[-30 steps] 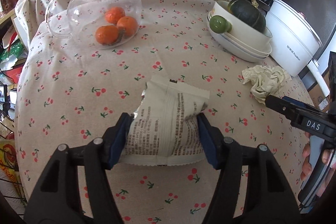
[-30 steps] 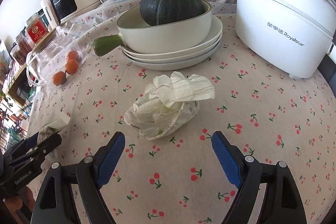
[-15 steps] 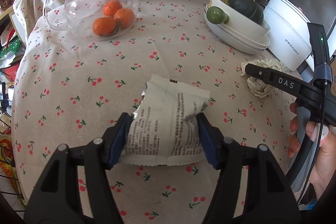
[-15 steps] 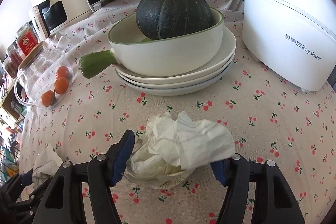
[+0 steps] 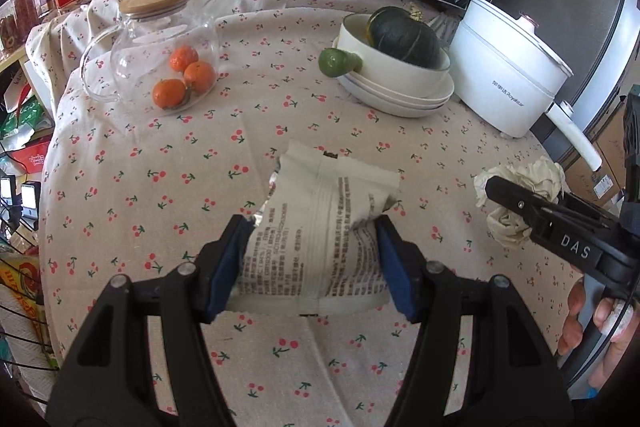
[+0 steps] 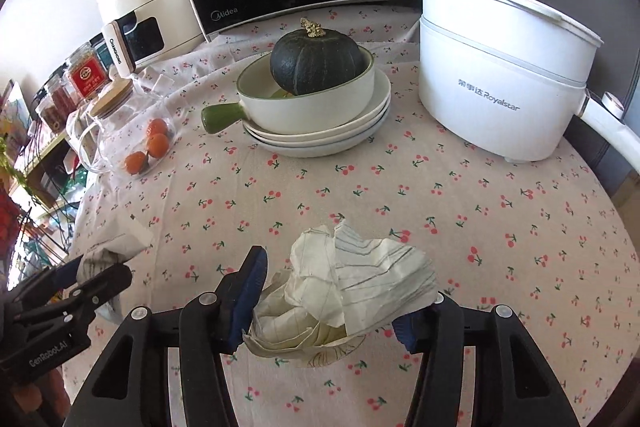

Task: Collect trash
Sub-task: 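Carry the white snack bag and crumpled paper over the brown bin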

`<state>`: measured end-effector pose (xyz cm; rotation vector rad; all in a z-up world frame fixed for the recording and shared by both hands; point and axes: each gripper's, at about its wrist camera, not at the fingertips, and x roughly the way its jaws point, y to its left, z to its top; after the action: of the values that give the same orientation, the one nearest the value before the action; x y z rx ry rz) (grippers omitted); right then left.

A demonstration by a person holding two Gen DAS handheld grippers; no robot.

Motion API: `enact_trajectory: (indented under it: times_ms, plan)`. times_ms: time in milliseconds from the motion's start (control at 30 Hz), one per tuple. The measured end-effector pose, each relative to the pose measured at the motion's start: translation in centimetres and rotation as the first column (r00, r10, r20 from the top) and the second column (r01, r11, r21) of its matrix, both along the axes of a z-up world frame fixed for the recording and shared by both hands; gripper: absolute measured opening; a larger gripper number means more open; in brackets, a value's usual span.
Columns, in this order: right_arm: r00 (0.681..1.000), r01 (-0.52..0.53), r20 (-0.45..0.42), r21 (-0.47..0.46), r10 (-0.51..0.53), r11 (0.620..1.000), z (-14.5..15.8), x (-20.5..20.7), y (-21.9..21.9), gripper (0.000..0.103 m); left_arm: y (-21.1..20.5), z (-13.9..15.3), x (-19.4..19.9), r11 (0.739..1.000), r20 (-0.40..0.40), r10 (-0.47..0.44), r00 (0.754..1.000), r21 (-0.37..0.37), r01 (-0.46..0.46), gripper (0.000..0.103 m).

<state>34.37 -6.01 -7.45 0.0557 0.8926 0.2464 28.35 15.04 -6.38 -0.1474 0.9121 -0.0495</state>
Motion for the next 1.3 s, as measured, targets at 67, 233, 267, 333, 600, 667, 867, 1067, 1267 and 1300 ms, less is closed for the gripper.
enact_trajectory:
  times_ms: [67, 233, 267, 333, 600, 667, 867, 1067, 1267, 1300]
  plan:
    - [1.000, -0.001, 0.006, -0.008, 0.001, 1.000, 0.7, -1.4, -1.1, 0.057, -1.2, 0.9, -0.8, 1.000, 0.012, -0.012, 1.000, -0.006, 0.012, 0.065]
    - [1.000, 0.003, 0.017, -0.013, -0.002, 1.000, 2.2, -5.1, -4.4, 0.057, -4.1, 1.2, -3.1, 0.999, 0.004, -0.054, 0.999, 0.009, 0.054, 0.065]
    - [1.000, -0.001, 0.019, -0.010, 0.001, 1.000, 2.4, -5.8, -5.0, 0.057, -4.5, 1.0, -3.6, 0.998, 0.000, -0.059, 0.998, 0.006, 0.059, 0.065]
    - [1.000, -0.006, 0.024, -0.016, 0.006, 1.000, 2.8, -7.3, -6.3, 0.057, -5.4, 0.9, -4.5, 0.998, -0.011, -0.067, 0.998, -0.009, 0.067, 0.065]
    - [1.000, 0.004, 0.023, -0.026, -0.003, 1.000, 3.3, -13.1, -11.3, 0.057, -8.7, 1.1, -8.3, 0.993, -0.024, -0.113, 0.993, -0.045, 0.112, 0.065]
    - [1.000, 0.016, 0.016, -0.034, -0.015, 0.999, 3.2, -14.4, -12.5, 0.057, -9.4, 1.1, -9.3, 0.991, -0.027, -0.128, 0.991, -0.051, 0.126, 0.065]
    - [0.999, 0.046, -0.005, -0.042, -0.046, 0.998, 2.5, -18.0, -15.9, 0.057, -11.5, 0.6, -11.8, 0.984, -0.045, -0.173, 0.984, -0.059, 0.170, 0.065]
    - [0.994, 0.107, -0.016, -0.081, -0.109, 0.991, 2.3, -21.1, -19.3, 0.058, -14.1, -0.3, -13.1, 0.974, -0.043, -0.217, 0.975, -0.076, 0.213, 0.065]
    - [0.985, 0.171, -0.023, -0.090, -0.173, 0.981, 1.3, -23.2, -23.9, 0.059, -19.2, -1.1, -13.6, 0.945, -0.049, -0.324, 0.945, -0.053, 0.322, 0.065]
    - [0.982, 0.185, -0.022, -0.096, -0.188, 0.978, 1.1, -23.5, -24.8, 0.059, -20.1, -1.2, -13.8, 0.939, -0.049, -0.342, 0.938, -0.048, 0.340, 0.065]
